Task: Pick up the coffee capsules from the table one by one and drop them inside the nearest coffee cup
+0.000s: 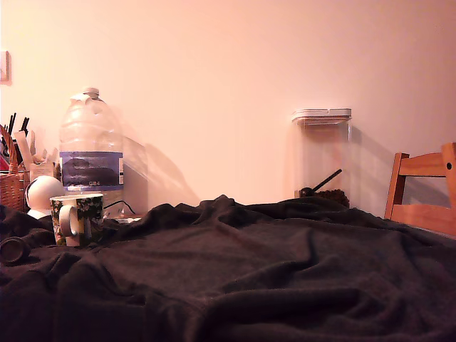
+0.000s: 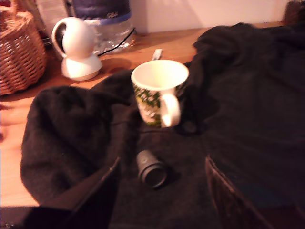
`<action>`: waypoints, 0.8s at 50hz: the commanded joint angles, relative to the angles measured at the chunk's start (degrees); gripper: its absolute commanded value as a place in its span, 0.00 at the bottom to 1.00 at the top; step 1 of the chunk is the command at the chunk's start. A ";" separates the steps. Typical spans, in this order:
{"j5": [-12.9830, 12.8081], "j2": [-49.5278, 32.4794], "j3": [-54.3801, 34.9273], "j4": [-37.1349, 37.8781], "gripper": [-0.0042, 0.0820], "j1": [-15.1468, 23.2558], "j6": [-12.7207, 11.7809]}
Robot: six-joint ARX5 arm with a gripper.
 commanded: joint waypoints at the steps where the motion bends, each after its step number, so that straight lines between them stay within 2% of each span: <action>1: -0.33 3.04 -1.05 3.06 0.65 -0.04 0.33; 23: -0.31 23.45 -1.03 23.10 0.65 -0.04 0.20; 40: -0.31 34.95 -0.35 34.32 0.65 -0.04 -0.20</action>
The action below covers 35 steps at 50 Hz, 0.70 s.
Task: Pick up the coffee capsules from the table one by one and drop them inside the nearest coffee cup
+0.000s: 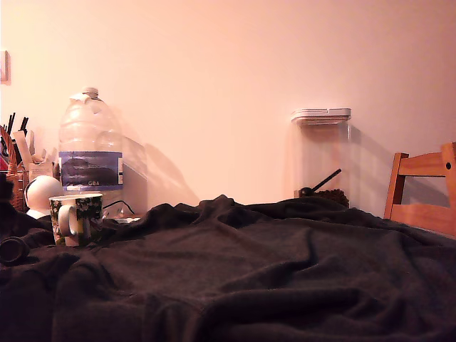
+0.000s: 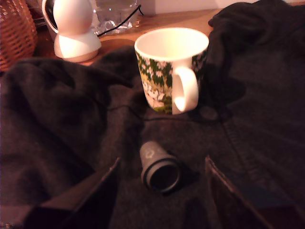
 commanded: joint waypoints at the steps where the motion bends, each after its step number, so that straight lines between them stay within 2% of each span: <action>1: -0.09 2.12 -0.22 2.01 0.65 -0.04 -0.15; 23: -0.02 12.92 6.71 3.37 0.65 -0.02 -0.17; 35: 0.42 18.40 11.17 2.40 0.65 0.02 -1.77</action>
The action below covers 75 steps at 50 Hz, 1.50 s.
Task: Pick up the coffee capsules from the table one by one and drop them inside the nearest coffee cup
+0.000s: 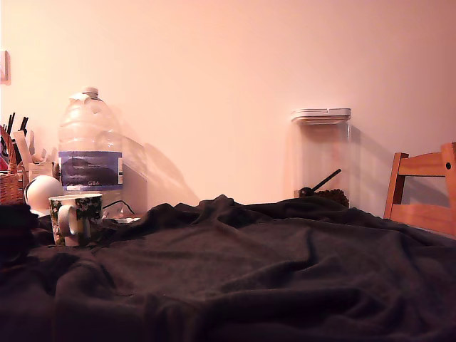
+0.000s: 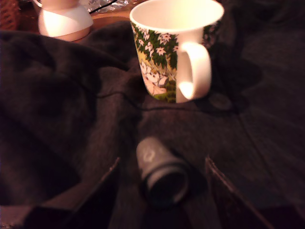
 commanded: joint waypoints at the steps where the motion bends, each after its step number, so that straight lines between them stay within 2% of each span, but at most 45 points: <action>1: 0.24 1.66 1.14 -0.09 0.65 0.02 -0.50; 7: 0.79 2.93 2.32 -1.62 0.65 0.00 -1.46; 17: 1.01 3.02 2.54 -2.23 0.64 0.02 -1.68; 28: 1.05 3.02 2.54 -2.82 0.40 0.00 -1.62; 32: 1.05 3.02 2.54 -3.26 0.35 0.00 -1.42; 43: 1.31 2.95 2.54 -4.00 0.35 0.00 -0.50; 54: 4.87 1.51 2.51 -5.81 0.35 0.00 -0.28; 60: 5.86 -0.87 2.51 -8.09 0.35 0.00 0.09; 68: 8.85 -5.20 2.51 -11.93 0.35 -0.02 0.07; 75: 8.85 -9.70 2.51 -15.23 0.35 -0.04 0.09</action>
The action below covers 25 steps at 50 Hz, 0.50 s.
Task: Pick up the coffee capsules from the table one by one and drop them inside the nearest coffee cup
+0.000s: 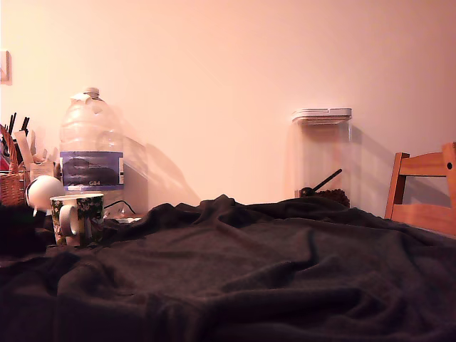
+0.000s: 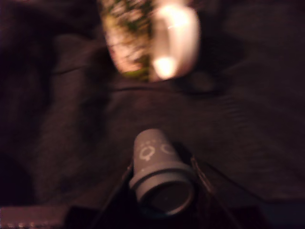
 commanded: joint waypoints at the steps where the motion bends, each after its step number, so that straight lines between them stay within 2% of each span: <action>1: 0.13 -2.49 -0.42 -0.68 0.35 -0.20 0.26; 17: 0.09 -13.88 -0.13 -5.81 0.35 -0.20 0.24; 25: 0.07 -17.70 2.47 -11.21 0.35 -0.15 0.26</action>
